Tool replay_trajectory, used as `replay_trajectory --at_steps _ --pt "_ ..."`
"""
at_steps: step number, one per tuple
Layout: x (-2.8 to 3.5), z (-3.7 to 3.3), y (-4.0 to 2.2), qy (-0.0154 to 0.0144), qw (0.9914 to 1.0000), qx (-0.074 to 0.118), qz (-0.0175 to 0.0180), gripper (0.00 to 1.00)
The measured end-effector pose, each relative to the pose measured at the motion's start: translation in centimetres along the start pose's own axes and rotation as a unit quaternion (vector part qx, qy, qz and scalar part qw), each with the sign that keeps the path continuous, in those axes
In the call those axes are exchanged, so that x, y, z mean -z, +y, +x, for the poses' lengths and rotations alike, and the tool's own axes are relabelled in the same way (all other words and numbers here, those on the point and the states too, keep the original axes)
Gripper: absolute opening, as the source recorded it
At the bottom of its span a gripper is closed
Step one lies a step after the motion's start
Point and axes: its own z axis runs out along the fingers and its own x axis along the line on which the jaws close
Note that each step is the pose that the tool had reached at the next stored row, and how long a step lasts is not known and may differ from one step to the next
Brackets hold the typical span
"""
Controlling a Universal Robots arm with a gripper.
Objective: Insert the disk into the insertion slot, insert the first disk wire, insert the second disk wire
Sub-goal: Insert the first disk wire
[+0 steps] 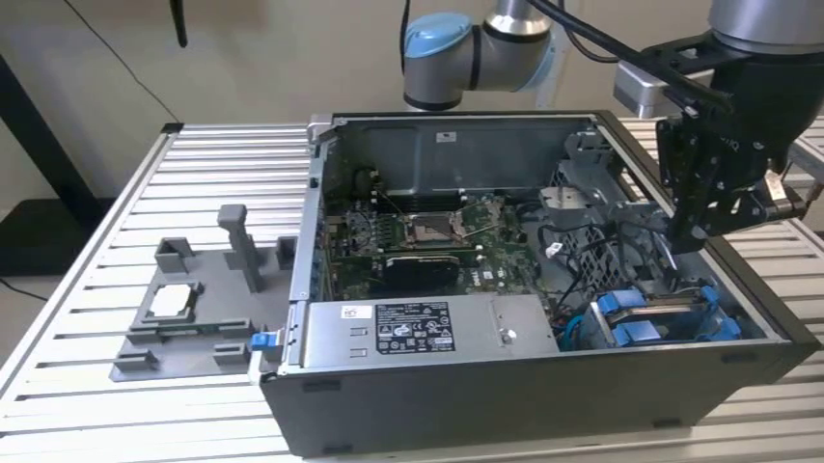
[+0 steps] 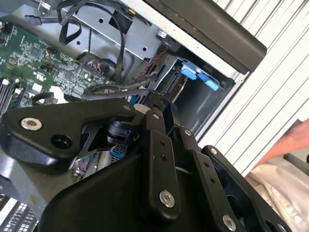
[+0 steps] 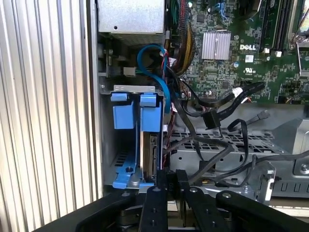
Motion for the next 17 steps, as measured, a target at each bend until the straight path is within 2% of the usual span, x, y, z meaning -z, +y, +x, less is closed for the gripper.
replay_trajectory --at_steps 1,3,5,6,11,14,15,17 --pt "-0.02 0.0 -0.07 -0.0001 0.99999 0.0 -0.0048 0.2" --pt "-0.06 0.0 -0.15 -0.0003 0.99981 0.0 -0.0195 0.2" --pt "-0.18 0.09 -0.48 -0.0004 0.99957 0.001 -0.0292 0.2" --pt "-0.27 0.17 -0.65 -0.0006 0.99947 0.001 -0.0326 0.2" --pt "-0.78 0.71 -1.35 -0.0007 0.99901 0.001 -0.0446 0.2" --pt "-1.06 1.1 -1.67 -0.0009 0.9986 0.001 -0.0529 0.2" --pt "-1.18 1.21 -1.79 -0.001 0.9985 0.001 -0.0547 0.2" --pt "-1.48 1.42 -1.99 -0.001 0.99846 0.001 -0.0555 0.2"
